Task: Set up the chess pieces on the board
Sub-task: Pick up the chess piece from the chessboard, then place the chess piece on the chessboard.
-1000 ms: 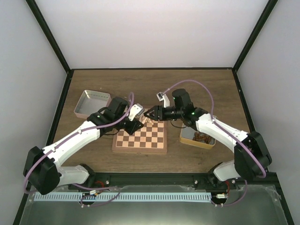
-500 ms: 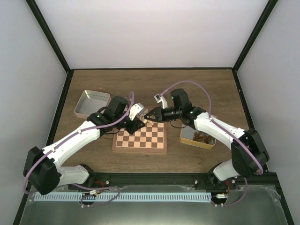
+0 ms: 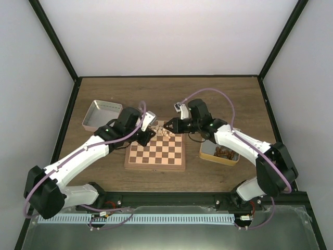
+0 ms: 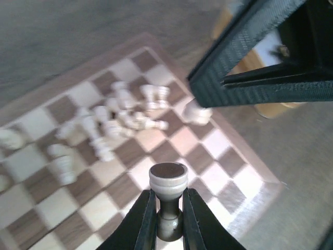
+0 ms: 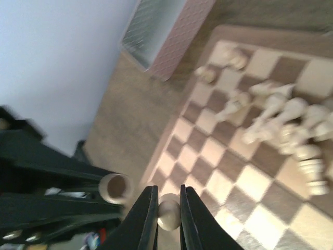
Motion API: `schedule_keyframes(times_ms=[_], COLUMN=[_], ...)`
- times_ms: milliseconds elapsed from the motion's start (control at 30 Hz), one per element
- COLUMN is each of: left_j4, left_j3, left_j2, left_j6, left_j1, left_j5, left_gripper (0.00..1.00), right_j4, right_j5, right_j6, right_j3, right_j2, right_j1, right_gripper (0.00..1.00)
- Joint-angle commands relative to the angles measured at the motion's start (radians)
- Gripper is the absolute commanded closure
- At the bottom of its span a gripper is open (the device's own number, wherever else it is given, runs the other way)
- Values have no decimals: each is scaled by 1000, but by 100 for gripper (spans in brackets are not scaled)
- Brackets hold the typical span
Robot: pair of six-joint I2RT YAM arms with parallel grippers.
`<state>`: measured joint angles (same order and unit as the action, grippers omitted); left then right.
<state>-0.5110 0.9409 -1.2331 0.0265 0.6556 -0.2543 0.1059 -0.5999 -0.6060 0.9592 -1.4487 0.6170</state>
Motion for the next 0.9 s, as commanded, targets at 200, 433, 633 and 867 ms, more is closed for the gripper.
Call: schedule_keyframes(times_ms=[200, 433, 633, 867], left_j4=[91, 211, 229, 223], left_j3=[51, 70, 61, 55], left_j2=[252, 333, 346, 339], left_j6=[211, 230, 228, 228], left_j1=[-4, -4, -4, -3], left_j5=[705, 785, 783, 787], left_gripper=[92, 91, 91, 90], right_j4=[13, -69, -38, 26], right_j5=[545, 589, 561, 598], right_j6=[283, 539, 595, 613], right_j3=[234, 345, 460, 581], right_j2=[-220, -427, -539, -660], right_j1=[185, 264, 272, 272], right_gripper=[97, 98, 98, 98])
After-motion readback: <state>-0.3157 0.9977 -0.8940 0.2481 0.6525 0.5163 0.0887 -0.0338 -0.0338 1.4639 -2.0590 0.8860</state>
